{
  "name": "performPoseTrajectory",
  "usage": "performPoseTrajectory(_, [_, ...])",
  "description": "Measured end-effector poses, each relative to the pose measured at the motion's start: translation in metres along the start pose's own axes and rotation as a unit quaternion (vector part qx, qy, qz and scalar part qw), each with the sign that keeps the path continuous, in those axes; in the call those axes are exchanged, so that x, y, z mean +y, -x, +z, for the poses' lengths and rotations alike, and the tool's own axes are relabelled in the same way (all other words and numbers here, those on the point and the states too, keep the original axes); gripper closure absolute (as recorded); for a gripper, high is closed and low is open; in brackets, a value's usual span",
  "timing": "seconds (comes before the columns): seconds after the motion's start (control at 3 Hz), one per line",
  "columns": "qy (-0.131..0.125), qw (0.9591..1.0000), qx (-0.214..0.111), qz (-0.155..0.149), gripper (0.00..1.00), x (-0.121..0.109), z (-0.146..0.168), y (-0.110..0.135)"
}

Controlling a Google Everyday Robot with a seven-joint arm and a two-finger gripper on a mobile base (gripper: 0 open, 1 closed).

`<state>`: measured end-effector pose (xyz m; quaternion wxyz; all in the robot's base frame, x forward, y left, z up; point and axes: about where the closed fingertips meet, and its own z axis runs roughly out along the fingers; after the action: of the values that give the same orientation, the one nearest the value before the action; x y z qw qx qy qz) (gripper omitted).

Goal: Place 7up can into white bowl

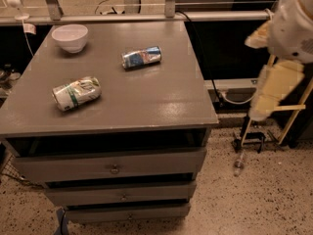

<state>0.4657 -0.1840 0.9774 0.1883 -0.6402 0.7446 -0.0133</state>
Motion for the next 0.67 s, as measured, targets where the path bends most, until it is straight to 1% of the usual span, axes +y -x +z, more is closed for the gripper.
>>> performPoseTrajectory(0.33, [0.020,0.9926,-0.073,-0.095,0.00,-0.027,0.022,0.071])
performPoseTrajectory(0.67, [0.044,0.9734,-0.131,-0.182,0.00,-0.038,0.040,0.140])
